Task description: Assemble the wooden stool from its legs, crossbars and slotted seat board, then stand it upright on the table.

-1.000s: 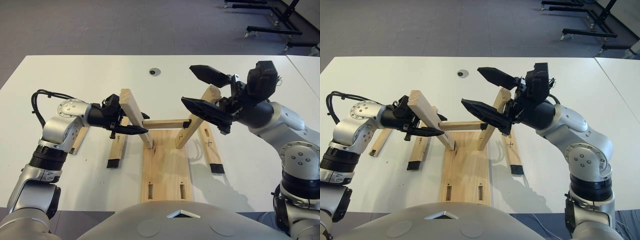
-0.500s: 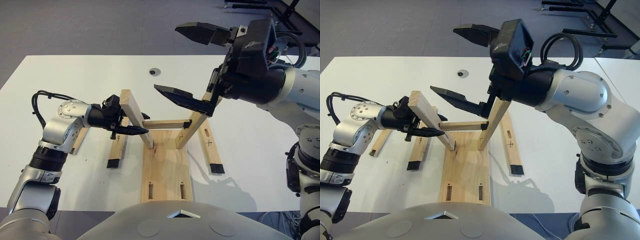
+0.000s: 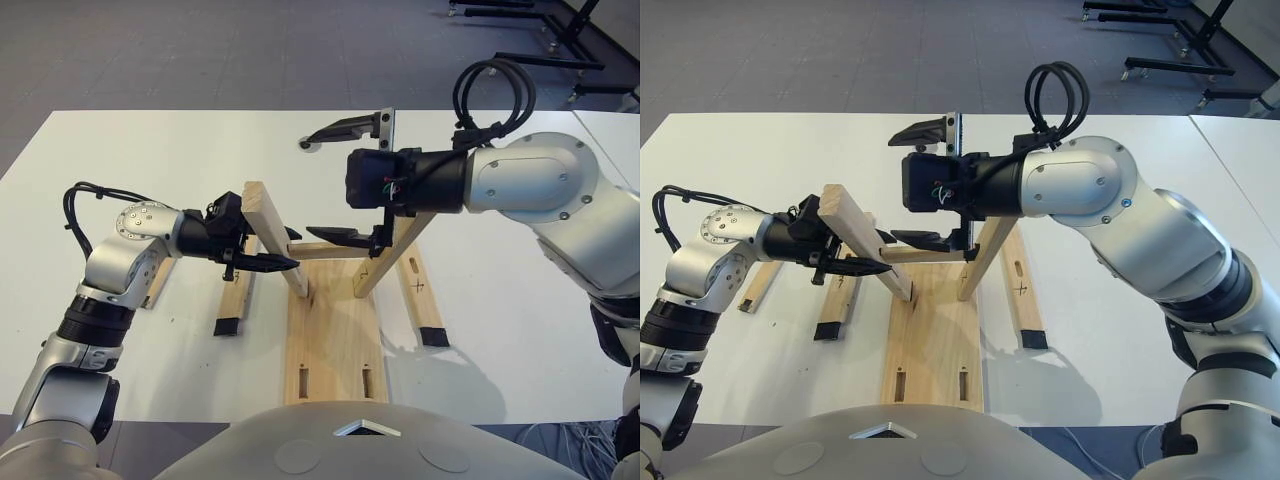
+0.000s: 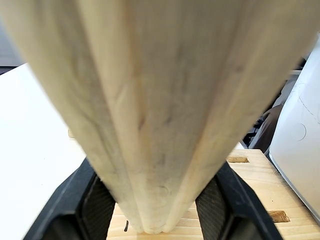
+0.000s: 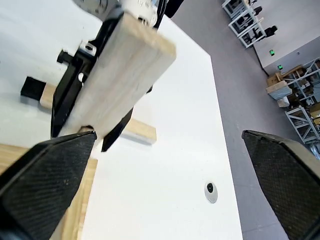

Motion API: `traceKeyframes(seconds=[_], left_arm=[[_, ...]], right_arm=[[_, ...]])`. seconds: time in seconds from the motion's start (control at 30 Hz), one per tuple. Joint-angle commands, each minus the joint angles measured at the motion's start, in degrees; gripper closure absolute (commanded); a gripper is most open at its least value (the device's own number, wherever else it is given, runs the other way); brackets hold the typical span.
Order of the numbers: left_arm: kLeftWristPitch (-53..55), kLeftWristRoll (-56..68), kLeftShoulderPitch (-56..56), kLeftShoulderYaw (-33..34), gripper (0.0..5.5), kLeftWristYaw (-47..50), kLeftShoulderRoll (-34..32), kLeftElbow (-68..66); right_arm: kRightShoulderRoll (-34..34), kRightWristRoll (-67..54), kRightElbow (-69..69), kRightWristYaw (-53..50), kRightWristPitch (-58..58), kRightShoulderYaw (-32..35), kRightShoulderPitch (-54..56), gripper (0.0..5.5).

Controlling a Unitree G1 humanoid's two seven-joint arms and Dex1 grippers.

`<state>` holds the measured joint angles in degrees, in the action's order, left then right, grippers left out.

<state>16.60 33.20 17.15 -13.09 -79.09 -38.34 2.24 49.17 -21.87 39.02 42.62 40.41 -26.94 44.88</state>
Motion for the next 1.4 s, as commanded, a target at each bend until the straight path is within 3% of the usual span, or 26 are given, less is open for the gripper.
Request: traceKeyframes(seconds=[0.03,0.77,1.4], left_arm=[[4.32,-3.85,-3.87,-5.74,3.48,-1.82,-0.86,-0.77],[4.83,-3.59,-3.49,-6.25,3.48,-2.46,-1.28,-0.54],[4.77,-3.31,-3.67,-6.08,3.48,-2.06,-1.11,-0.22]], right_arm=[[-2.00,4.93,-1.94,0.73,-2.63,-0.76,-1.54,0.14],[-7.47,18.28,-4.70,7.63,-4.65,-6.42,-5.79,0.14],[-4.83,19.54,-6.12,15.22,-1.72,-9.54,-9.05,0.14]])
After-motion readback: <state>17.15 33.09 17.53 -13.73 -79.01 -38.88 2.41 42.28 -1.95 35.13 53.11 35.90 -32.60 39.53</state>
